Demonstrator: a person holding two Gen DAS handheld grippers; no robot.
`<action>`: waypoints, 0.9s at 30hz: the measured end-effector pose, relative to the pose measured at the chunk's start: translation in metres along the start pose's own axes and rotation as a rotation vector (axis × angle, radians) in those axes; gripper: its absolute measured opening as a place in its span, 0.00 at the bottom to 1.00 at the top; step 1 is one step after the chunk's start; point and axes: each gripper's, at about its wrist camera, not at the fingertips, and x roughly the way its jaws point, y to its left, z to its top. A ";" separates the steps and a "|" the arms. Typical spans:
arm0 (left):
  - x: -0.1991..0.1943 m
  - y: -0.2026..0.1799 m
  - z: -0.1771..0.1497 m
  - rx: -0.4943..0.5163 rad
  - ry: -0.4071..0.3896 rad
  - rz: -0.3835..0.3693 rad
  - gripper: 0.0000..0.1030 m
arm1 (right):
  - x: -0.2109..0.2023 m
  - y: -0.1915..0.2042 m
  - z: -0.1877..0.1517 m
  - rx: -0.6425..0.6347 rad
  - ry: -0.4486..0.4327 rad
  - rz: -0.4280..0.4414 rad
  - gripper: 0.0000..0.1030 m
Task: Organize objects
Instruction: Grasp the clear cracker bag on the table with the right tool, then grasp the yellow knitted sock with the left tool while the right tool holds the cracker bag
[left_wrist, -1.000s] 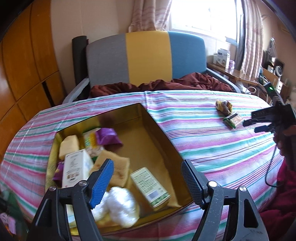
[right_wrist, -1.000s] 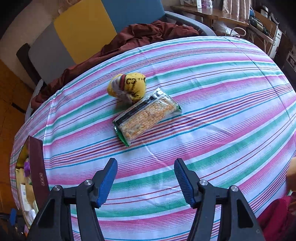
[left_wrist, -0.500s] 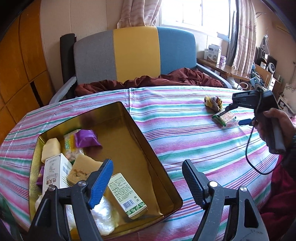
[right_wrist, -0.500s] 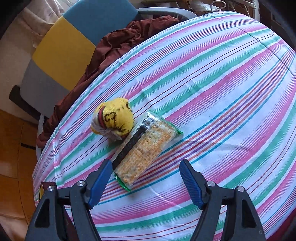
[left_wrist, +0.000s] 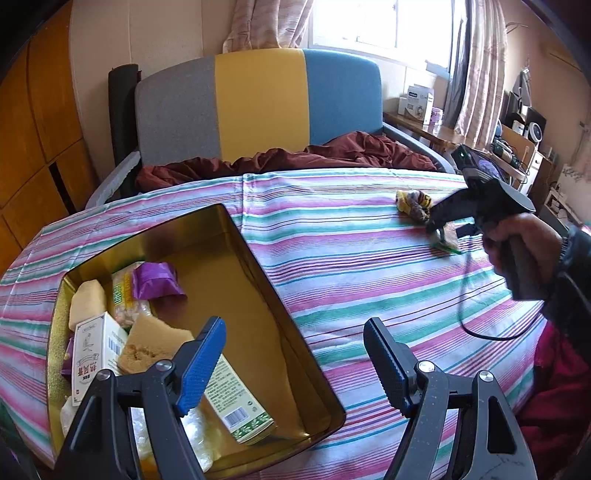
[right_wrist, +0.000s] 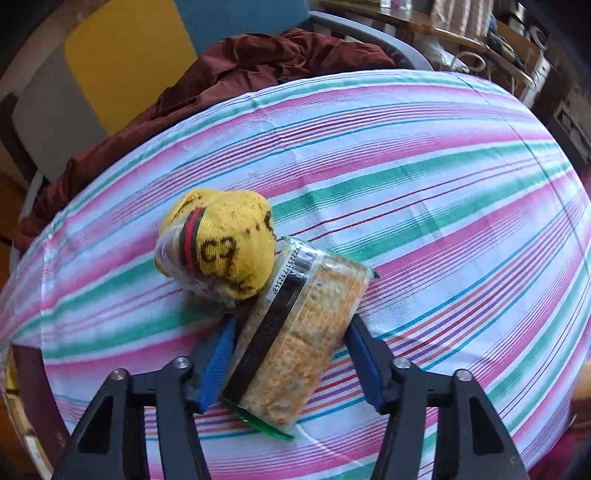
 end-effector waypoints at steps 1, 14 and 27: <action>0.000 -0.001 0.001 0.003 -0.003 -0.005 0.75 | -0.002 -0.005 -0.004 -0.039 0.015 0.008 0.48; 0.031 -0.051 0.055 0.015 0.059 -0.141 0.83 | -0.026 -0.068 -0.064 -0.147 0.043 0.026 0.51; 0.135 -0.116 0.125 -0.065 0.185 -0.269 0.87 | -0.032 -0.069 -0.075 -0.132 0.038 0.020 0.57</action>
